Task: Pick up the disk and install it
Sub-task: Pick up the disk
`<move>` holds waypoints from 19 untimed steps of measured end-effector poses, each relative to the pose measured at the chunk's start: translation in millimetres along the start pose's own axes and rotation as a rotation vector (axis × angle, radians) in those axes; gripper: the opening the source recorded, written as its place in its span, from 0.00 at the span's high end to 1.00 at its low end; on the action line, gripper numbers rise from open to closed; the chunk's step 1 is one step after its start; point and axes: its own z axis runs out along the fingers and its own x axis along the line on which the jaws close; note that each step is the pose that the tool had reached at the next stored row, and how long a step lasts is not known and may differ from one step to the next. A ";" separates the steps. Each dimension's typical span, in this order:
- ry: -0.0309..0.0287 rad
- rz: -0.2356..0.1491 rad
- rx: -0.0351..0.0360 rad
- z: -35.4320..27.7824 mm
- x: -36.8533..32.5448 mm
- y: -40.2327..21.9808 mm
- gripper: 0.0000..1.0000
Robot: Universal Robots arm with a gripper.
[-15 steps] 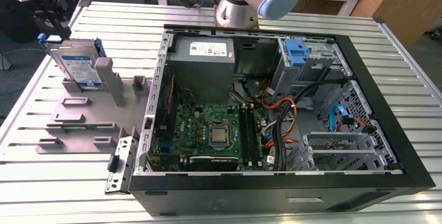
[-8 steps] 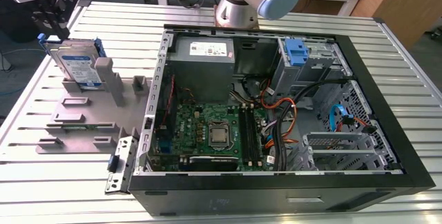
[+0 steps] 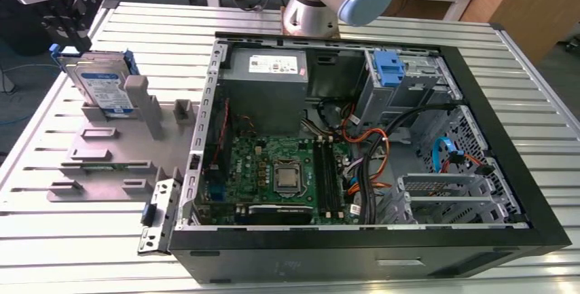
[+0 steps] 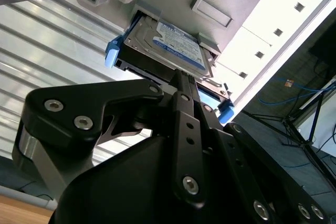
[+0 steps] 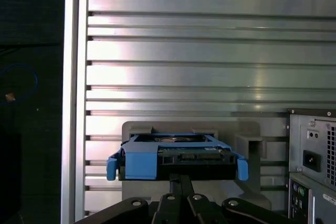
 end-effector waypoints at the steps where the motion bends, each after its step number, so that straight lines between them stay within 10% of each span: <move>1: 0.0000 0.000 0.0000 0.0 0.0 0.0 0.89; 7: 0.0002 -0.008 -0.0002 0.1 0.0 0.0 0.89; 19: 0.0053 -0.174 0.0076 0.3 0.2 0.0 0.89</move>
